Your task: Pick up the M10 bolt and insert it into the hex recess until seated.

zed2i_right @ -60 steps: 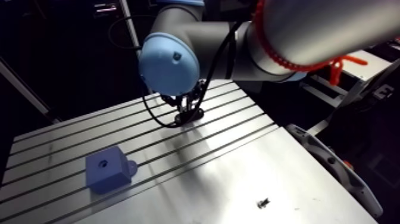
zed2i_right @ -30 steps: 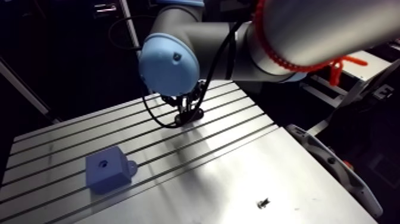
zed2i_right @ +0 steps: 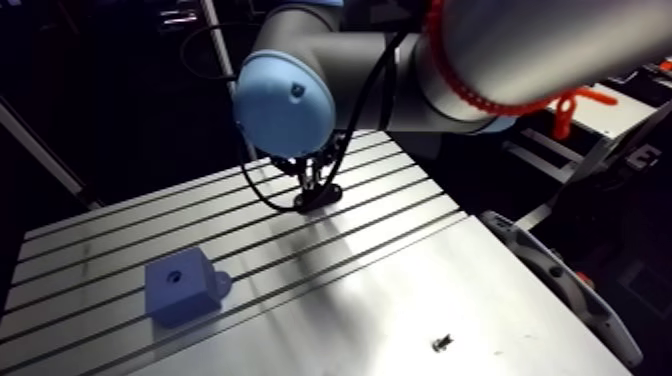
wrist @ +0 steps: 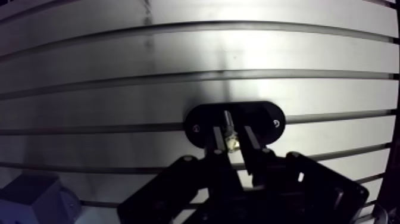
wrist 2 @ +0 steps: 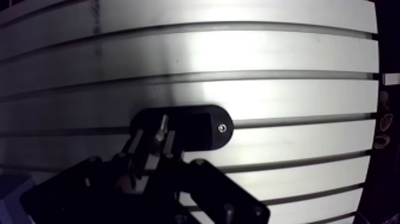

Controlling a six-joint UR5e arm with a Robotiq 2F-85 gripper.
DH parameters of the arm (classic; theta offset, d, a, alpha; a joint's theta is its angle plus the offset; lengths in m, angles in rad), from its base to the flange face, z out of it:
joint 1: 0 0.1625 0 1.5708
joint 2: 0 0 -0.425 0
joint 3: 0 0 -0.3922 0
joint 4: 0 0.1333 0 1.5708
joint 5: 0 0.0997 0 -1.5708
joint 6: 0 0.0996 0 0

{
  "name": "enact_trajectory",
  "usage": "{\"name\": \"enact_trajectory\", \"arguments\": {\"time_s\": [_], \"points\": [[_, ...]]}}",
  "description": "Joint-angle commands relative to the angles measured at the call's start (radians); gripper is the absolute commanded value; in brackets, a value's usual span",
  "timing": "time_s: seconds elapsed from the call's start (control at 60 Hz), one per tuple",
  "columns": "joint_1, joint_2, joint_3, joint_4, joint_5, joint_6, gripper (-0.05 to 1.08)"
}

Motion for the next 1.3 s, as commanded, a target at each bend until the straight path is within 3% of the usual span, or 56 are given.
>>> {"name": "enact_trajectory", "arguments": {"time_s": [0.017,0.2,0.467,0.6,0.7,0.883,1.0,1.167,1.3], "points": [[0.005,-0.036,-0.017,0.033,0.001,0.0,0.82],[0.015,-0.091,-0.052,0.091,0.003,0.004,0.83],[0.058,-0.174,-0.143,0.317,0.0,-0.022,0.84],[0.096,-0.217,-0.178,0.411,-0.005,-0.118,0.84],[0.107,-0.242,-0.206,0.508,-0.02,-0.216,0.84],[0.146,-0.251,-0.237,0.58,-0.026,-0.321,0.85],[0.204,-0.251,-0.241,0.62,-0.046,-0.404,0.85],[0.273,-0.245,-0.24,0.637,-0.102,-0.465,0.86],[0.306,-0.237,-0.242,0.664,-0.127,-0.465,0.86]]}}
